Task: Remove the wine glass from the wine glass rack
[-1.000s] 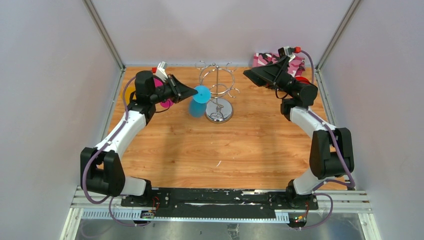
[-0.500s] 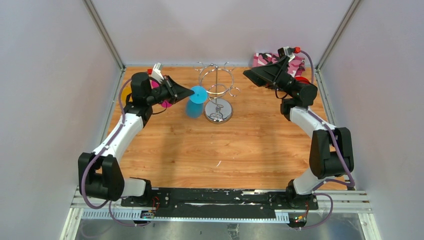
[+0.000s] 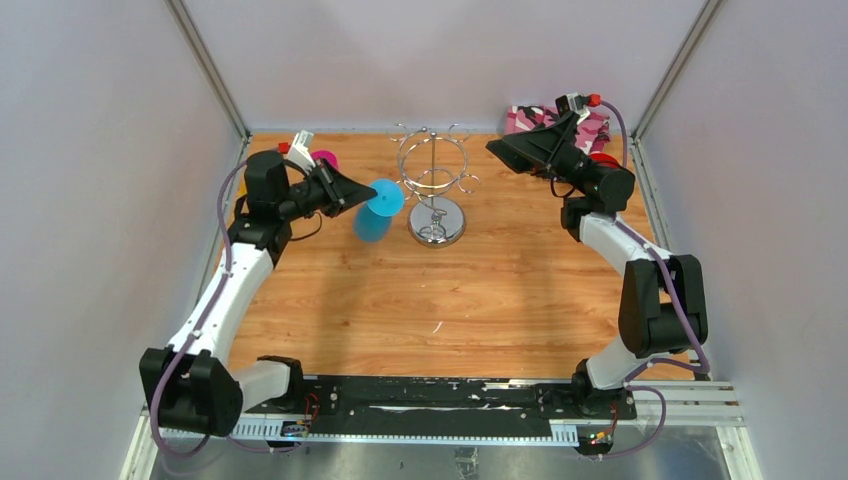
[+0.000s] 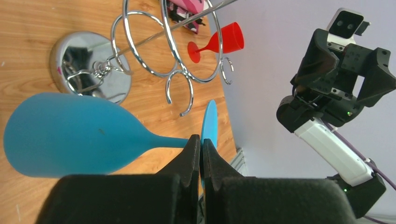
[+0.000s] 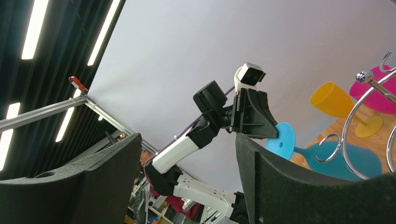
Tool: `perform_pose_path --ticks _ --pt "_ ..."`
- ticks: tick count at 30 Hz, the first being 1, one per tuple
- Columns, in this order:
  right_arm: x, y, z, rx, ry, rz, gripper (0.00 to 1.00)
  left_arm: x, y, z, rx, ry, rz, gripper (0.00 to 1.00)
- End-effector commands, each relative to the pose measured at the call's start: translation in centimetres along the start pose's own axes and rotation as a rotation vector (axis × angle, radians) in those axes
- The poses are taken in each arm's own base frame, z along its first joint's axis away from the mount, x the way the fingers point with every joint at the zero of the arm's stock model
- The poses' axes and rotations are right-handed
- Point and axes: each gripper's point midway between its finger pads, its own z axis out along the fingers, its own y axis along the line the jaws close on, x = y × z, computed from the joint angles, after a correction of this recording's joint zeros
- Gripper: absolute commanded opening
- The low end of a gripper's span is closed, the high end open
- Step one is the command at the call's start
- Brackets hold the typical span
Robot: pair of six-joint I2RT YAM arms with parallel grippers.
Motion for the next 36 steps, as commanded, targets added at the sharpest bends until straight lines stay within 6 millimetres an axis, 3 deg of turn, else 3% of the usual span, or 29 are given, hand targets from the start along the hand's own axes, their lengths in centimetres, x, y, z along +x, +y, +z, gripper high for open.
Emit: perform_pose_path --ticks 1,9,15,21,26,31,36 --pt "-0.1 0.3 -0.5 -0.021 0.002 -0.041 0.78 -0.4 -1.0 -2.8 -0.09 -0.043 0.095 0.0" --pt "-0.1 0.1 -0.5 -0.019 0.0 -0.036 0.78 -1.9 -4.3 -9.6 -0.267 -0.191 0.287 0.0" --pt "-0.1 0.1 -0.5 -0.018 -0.001 -0.035 0.78 -2.8 -8.0 -12.9 -0.255 -0.292 0.351 0.0" --pt "-0.1 -0.3 -0.6 -0.012 -0.002 -0.029 0.78 -3.5 -13.4 -14.1 -0.106 -0.325 0.428 0.0" --pt "-0.1 -0.3 -0.6 -0.012 0.004 -0.031 0.78 -4.4 -16.2 -15.0 -0.044 -0.373 0.474 0.0" --pt "0.0 -0.4 -0.5 -0.011 0.011 -0.031 0.78 -5.4 -18.8 -13.6 0.085 -0.376 0.487 0.0" --pt "0.1 -0.2 -0.5 -0.01 0.032 -0.048 0.77 -7.2 -20.5 -10.8 0.164 -0.367 0.496 0.0"
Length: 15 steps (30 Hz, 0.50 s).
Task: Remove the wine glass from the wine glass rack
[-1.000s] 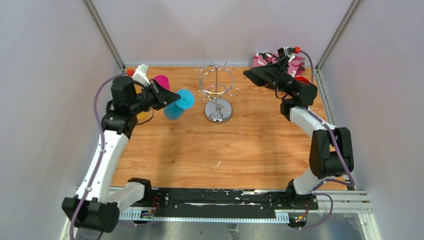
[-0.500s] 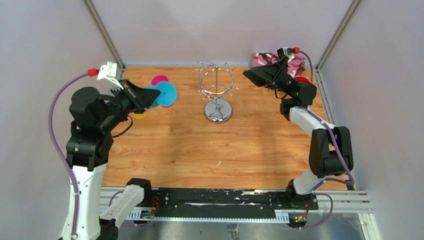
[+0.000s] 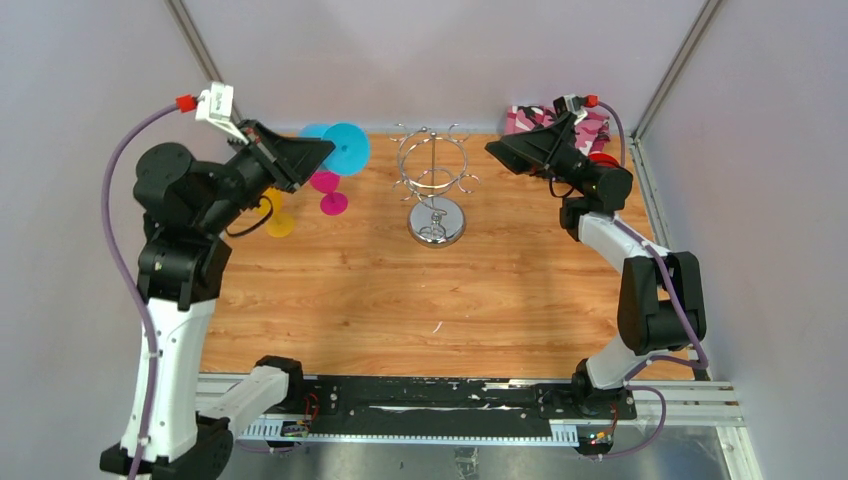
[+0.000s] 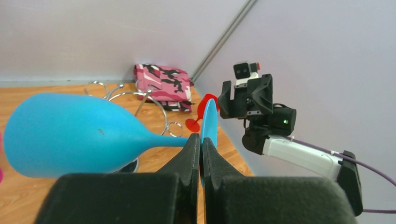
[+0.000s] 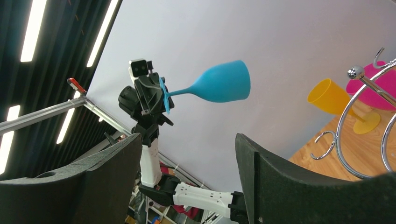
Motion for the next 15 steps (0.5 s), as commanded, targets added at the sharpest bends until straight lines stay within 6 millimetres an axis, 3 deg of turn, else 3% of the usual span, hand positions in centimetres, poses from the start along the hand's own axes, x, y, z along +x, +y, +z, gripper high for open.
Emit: perform_pose_path --ticks 1,7,12,15 --pt "0.0 0.6 -0.5 -0.019 0.029 -0.064 0.77 -2.0 -2.1 3.4 0.124 -0.031 0.014 0.0" --pt "-1.0 0.9 -1.3 0.038 0.033 -0.138 0.78 -1.1 -3.2 9.9 0.257 0.023 0.014 0.0" --pt "-2.0 -0.5 -2.5 0.323 0.033 -0.29 0.79 0.3 -3.8 14.9 0.404 0.061 0.031 0.0" --pt "-3.2 -1.3 -4.3 0.559 0.006 -0.496 0.81 0.0 -5.9 15.8 0.535 0.053 0.024 0.0"
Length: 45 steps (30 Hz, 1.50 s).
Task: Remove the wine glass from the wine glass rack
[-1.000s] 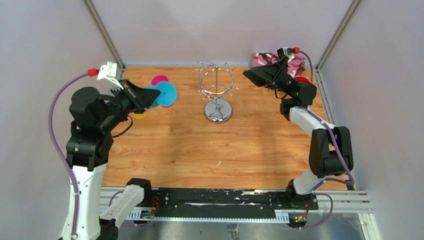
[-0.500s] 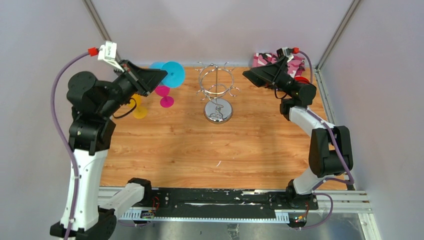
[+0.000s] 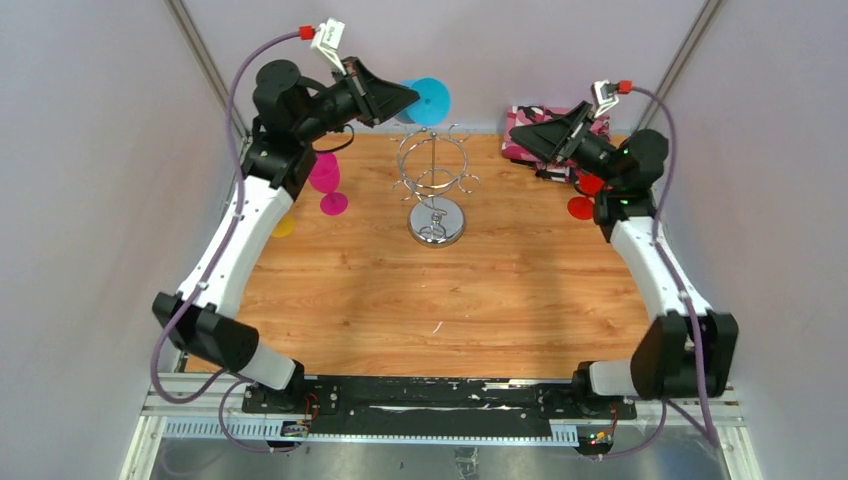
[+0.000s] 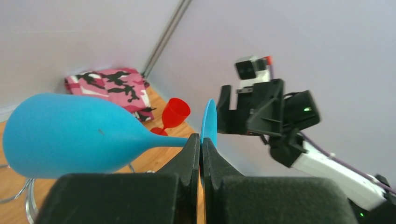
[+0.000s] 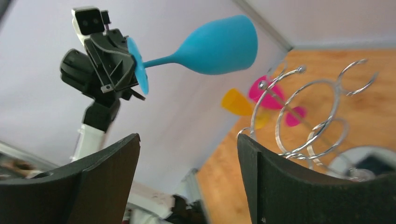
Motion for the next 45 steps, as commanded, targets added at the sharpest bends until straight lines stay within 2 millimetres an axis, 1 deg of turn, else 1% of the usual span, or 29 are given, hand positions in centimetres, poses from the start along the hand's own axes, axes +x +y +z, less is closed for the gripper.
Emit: perform_pose_path --ticks 1,3,5,6,9,11,13,15,16,17,19,21,25,27,30,32,34,36,37,38,40,43,45 --pt "-1.1 -0.6 -2.7 0.322 -0.008 -0.356 0.82 -2.7 -5.6 1.1 0.267 -0.07 0.085 0.0" --pt "-1.9 -0.6 -3.8 0.384 -0.041 -0.403 0.84 -3.1 -6.8 1.2 0.327 -0.083 0.102 0.0" --pt "-1.8 -0.7 -4.1 0.395 -0.041 -0.408 0.84 -3.3 -7.8 1.2 0.387 -0.088 0.12 0.0" --pt "-2.5 -1.1 -4.7 0.416 -0.058 -0.41 0.84 -3.4 -8.3 1.2 0.422 -0.089 0.122 0.0" --pt "-2.4 -2.4 -5.1 0.44 -0.056 -0.389 0.84 -3.3 -9.4 1.1 0.529 -0.081 0.127 0.0" --pt "-2.5 -3.2 -5.3 0.452 -0.056 -0.377 0.84 -3.5 -11.2 0.1 0.662 -0.109 0.151 0.0" --pt "-2.7 -3.6 -5.5 0.454 -0.067 -0.378 0.84 -3.1 -12.3 -1.0 0.793 -0.112 0.135 0.0" --pt "-2.9 -3.6 -5.9 0.456 -0.079 -0.388 0.84 -2.8 -13.6 -2.8 0.935 -0.109 0.125 0.0" --pt "-3.1 -3.6 -6.1 0.46 -0.084 -0.396 0.85 -2.7 -14.1 -3.9 1.008 -0.111 0.124 0.0" --pt "-3.3 -3.5 -6.3 0.462 -0.089 -0.402 0.85 -2.4 -13.8 -4.1 1.041 -0.09 0.101 0.0" --pt "-3.7 -3.4 -6.8 0.47 -0.101 -0.413 0.85 -2.1 -13.1 -3.4 1.042 -0.068 0.076 0.0" --pt "-4.0 -3.4 -7.2 0.475 -0.108 -0.418 0.85 -1.6 -12.6 -3.0 1.03 -0.058 0.088 0.0" --pt "-4.9 -3.5 -8.1 0.486 -0.123 -0.435 0.85 -0.9 -13.0 -3.5 1.023 -0.05 0.155 0.0" --pt "-5.7 -3.0 -8.1 0.437 -0.131 -0.462 0.85 -0.5 -13.4 -4.0 1.023 -0.035 0.199 0.0" --pt "-6.7 -1.2 -7.5 0.296 -0.127 -0.452 0.84 0.0 -14.2 -5.0 1.024 -0.021 0.245 0.0" --pt "-7.2 0.1 -6.5 0.171 -0.095 -0.443 0.84 0.2 -14.7 -5.6 1.02 -0.021 0.264 0.0" --pt "-7.4 2.3 -5.7 0.027 -0.061 -0.439 0.84 0.6 -14.9 -6.3 1.013 -0.022 0.283 0.0" --pt "-7.7 4.5 -5.3 -0.123 -0.052 -0.415 0.84 1.1 -14.9 -6.7 1.004 -0.021 0.293 0.0" --pt "-8.1 5.3 -5.2 -0.19 -0.052 -0.383 0.83 1.3 -14.9 -6.8 1.001 -0.02 0.294 0.0" --pt "-8.5 5.2 -4.8 -0.212 -0.038 -0.325 0.82 1.5 -14.8 -6.9 0.997 -0.018 0.288 0.0" --pt "-9.1 4.4 -4.1 -0.226 -0.033 -0.29 0.81 1.6 -14.8 -7.1 0.995 -0.019 0.29 0.0" --pt "-9.0 3.6 -3.2 -0.239 -0.025 -0.272 0.81 1.7 -15.0 -7.3 0.994 -0.016 0.291 0.0" --pt "-8.8 4.1 -2.5 -0.261 -0.011 -0.281 0.81 1.8 -15.0 -7.4 0.994 -0.013 0.298 0.0"
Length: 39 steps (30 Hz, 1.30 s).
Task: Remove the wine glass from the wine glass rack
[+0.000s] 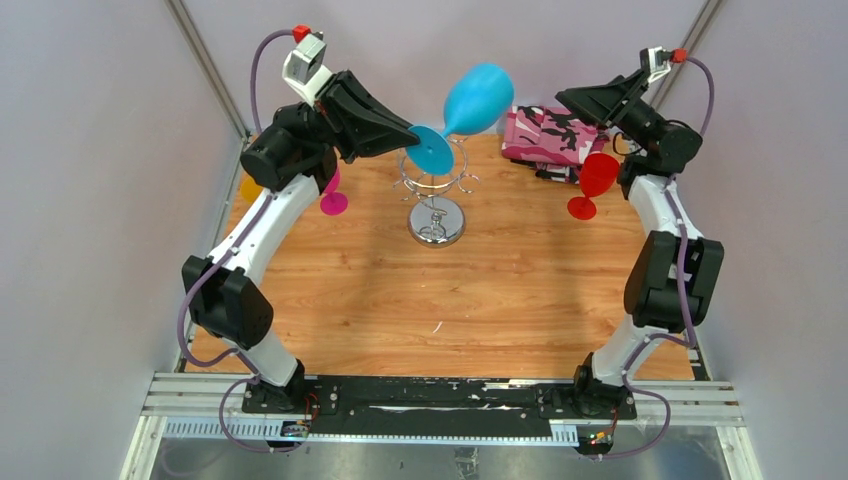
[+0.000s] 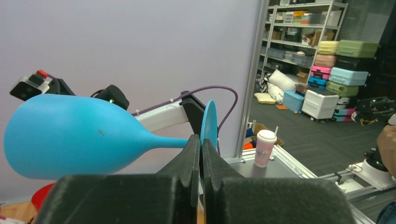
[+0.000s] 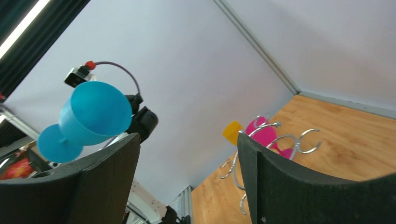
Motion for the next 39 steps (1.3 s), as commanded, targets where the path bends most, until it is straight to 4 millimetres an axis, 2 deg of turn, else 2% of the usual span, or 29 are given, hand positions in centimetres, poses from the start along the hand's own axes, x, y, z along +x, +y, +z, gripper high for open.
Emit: perform_pose_path --ticks 1,6,9,18,22,30,34,39 --pt "1.7 6.0 1.7 -0.181 0.086 -0.114 0.81 0.5 -1.0 0.0 0.028 0.027 0.083 0.0" --pt "3.3 10.5 4.5 -0.306 0.146 -0.167 0.81 0.5 -1.0 -0.1 0.027 0.028 0.083 0.0" --pt "4.5 12.1 5.8 -0.366 0.183 -0.162 0.81 0.6 -0.9 -0.1 0.026 0.029 0.082 0.0" --pt "7.5 13.7 8.1 -0.455 0.254 -0.128 0.8 0.9 -0.5 -0.2 0.024 0.04 0.072 0.0" --pt "8.3 14.5 8.2 -0.473 0.27 -0.142 0.79 1.0 -0.4 -0.2 0.023 0.045 0.075 0.0" --pt "9.7 17.0 8.0 -0.524 0.302 -0.211 0.67 1.1 0.0 -0.2 0.027 0.059 0.08 0.0" --pt "10.3 18.6 7.7 -0.548 0.318 -0.222 0.65 1.3 1.1 -0.3 0.027 0.07 0.065 0.0" --pt "11.0 19.6 6.8 -0.551 0.323 -0.242 0.63 1.0 2.9 -0.6 0.022 0.069 0.053 0.0"
